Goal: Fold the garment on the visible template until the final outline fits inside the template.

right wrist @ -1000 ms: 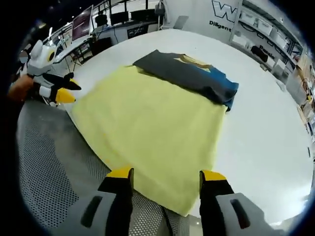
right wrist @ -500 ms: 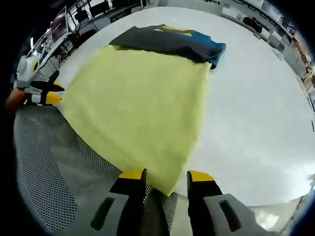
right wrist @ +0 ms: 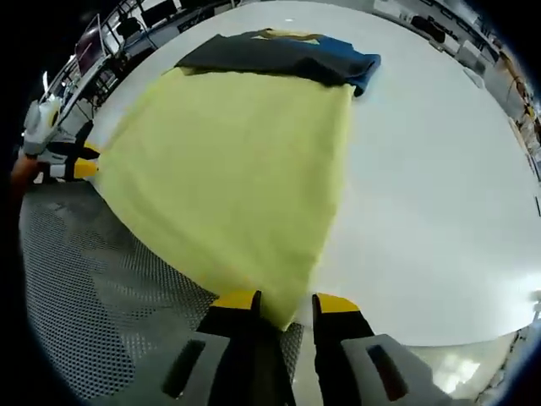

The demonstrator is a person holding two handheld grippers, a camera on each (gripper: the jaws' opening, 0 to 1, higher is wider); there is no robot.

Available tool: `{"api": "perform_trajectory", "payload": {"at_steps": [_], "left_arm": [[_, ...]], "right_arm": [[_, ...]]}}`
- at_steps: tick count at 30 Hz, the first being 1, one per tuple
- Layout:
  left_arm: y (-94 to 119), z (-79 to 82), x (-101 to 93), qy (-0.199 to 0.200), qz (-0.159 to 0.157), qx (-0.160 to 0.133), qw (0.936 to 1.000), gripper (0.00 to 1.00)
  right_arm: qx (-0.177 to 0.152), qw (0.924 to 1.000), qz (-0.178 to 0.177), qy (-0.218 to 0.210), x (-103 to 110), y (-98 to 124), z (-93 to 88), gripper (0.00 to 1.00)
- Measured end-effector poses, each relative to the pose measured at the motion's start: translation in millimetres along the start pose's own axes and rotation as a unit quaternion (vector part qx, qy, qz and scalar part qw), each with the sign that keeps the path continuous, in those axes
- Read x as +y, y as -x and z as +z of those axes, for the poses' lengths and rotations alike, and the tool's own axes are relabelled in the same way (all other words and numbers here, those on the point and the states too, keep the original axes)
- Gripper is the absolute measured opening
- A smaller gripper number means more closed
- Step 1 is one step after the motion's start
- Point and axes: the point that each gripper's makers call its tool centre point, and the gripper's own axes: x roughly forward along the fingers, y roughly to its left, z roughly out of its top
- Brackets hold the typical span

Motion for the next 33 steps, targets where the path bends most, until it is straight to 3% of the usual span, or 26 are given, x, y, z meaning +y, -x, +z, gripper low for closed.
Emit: {"api": "perform_trajectory", "payload": {"at_steps": [5, 15, 17, 27, 33], "left_arm": [[0.5, -4.7, -1.4, -0.015, 0.007, 0.013, 0.9998, 0.18], [-2.2, -6.6, -5.2, -0.028, 0.008, 0.025, 0.9993, 0.05], [-3.3, -7.4, -5.6, -0.034, 0.007, 0.027, 0.999, 0.0], [-2.3, -7.0, -4.8, -0.033, 0.003, 0.025, 0.9991, 0.0], [-1.4, -7.1, -5.1, -0.035, 0.003, 0.027, 0.999, 0.0]], "right_arm": [[0.002, 0.9996, -0.001, 0.027, 5.7, -1.7, 2.2, 0.11], [-0.009, 0.9993, 0.016, 0.032, 10.3, -2.7, 2.6, 0.0], [-0.011, 0.9993, 0.019, 0.031, 10.2, -2.7, 2.8, 0.0], [-0.023, 0.9994, 0.019, 0.02, 8.5, 0.3, 4.8, 0.0], [-0.01, 0.9996, 0.018, 0.022, 5.3, 0.1, -3.6, 0.03]]}}
